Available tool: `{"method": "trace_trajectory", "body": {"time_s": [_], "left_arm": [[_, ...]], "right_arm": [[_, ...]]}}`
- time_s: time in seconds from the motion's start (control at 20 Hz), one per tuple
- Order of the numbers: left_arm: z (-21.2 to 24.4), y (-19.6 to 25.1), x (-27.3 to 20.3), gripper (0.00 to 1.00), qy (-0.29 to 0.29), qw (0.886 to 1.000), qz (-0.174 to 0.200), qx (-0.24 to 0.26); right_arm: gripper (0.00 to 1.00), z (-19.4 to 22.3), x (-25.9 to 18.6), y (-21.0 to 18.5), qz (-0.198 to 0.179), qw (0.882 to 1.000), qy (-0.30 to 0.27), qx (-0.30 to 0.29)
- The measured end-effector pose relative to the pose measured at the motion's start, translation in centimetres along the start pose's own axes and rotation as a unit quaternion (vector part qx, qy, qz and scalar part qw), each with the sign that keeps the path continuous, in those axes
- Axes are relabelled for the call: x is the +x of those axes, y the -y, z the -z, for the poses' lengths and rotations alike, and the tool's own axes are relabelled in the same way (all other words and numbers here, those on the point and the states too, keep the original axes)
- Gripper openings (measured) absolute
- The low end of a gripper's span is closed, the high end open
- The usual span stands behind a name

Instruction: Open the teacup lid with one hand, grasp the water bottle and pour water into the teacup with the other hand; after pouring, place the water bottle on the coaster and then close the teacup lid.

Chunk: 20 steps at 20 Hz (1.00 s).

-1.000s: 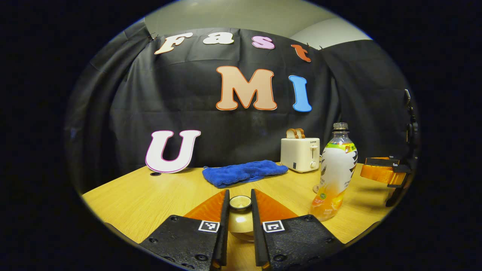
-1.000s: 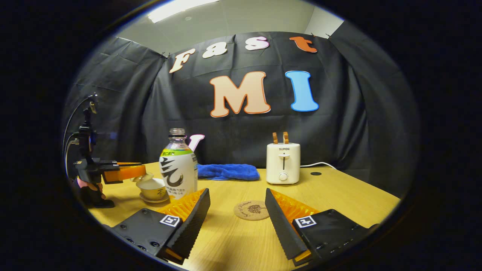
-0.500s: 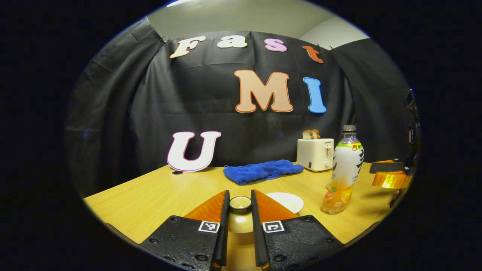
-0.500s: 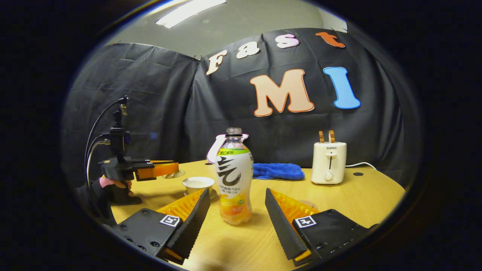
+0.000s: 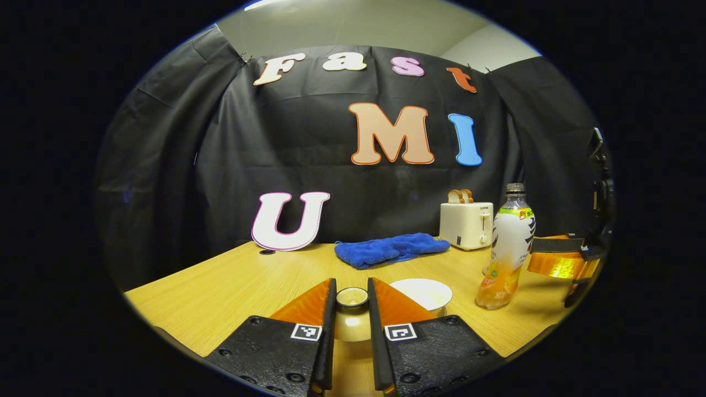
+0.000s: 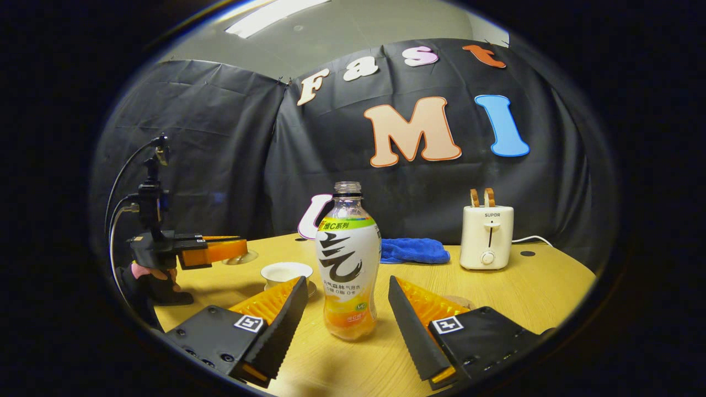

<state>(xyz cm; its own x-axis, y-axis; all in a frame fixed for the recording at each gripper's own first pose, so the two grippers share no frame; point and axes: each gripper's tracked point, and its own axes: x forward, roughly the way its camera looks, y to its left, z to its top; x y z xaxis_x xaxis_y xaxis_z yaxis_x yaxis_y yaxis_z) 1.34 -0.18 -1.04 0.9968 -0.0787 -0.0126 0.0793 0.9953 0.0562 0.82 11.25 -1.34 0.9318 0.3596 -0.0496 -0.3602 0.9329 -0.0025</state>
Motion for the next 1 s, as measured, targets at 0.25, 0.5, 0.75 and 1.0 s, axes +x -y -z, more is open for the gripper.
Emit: {"method": "trace_trajectory", "body": {"time_s": [0.25, 0.5, 0.75, 1.0], "left_arm": [[-0.1, -0.3, -0.1, 0.27, -0.001, 1.000, 0.002, 0.000], [0.0, -0.8, 0.0, 0.27, -0.001, 1.000, -0.003, 0.000], [0.1, -1.4, 0.0, 0.27, -0.001, 1.000, -0.009, 0.000], [0.1, -1.4, 0.0, 0.27, -0.002, 1.000, -0.008, 0.000]], "right_arm": [[0.94, 1.1, 2.4, 0.0, 0.009, 0.999, -0.031, -0.001], [0.93, 2.0, 4.5, 0.1, 0.027, 0.998, -0.062, -0.007], [0.68, 2.8, 5.1, 0.3, 0.041, 0.995, -0.089, -0.024], [0.58, 0.8, 4.9, 1.0, 0.070, 0.989, -0.076, -0.106]]}}
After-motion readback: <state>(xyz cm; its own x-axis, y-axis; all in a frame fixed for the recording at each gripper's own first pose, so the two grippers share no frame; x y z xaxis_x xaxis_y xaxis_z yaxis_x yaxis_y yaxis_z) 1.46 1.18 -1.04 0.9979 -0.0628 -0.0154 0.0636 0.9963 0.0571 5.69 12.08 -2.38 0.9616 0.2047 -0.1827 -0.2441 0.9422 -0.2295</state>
